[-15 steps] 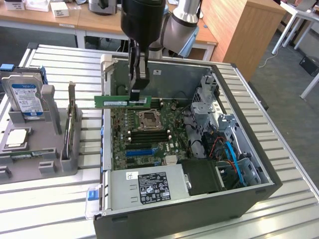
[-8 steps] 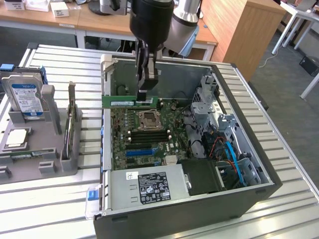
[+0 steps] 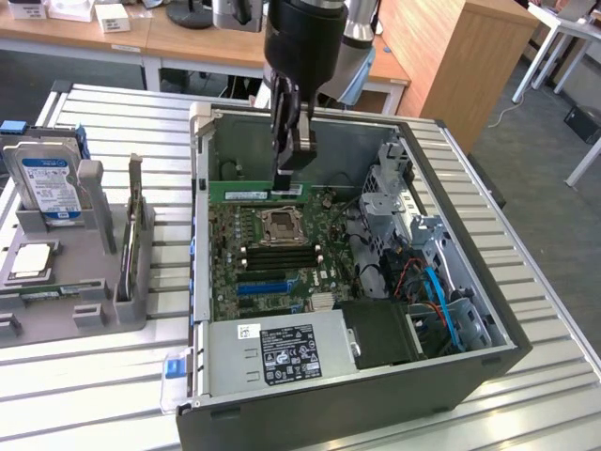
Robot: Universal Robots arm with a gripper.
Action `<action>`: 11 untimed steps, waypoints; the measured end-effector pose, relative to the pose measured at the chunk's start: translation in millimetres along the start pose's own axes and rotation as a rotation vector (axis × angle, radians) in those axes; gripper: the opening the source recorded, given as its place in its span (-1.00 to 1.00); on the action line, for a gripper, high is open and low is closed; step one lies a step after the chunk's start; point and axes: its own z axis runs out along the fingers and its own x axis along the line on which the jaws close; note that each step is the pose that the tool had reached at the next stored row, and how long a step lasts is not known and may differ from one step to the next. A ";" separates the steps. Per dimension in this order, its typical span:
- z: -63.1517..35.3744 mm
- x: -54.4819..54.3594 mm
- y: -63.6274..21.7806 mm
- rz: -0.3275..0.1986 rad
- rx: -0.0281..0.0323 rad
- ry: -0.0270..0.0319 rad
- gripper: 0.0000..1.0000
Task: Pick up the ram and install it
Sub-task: 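Pick up the ram and move it above insertion slot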
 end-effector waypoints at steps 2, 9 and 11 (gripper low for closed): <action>0.0 0.1 -3.5 0.000 0.0000 0.0000 -0.76; -0.2 0.2 -15.1 0.000 0.0000 -0.0001 -0.76; -0.3 0.3 -18.3 0.000 0.0000 0.0000 -0.76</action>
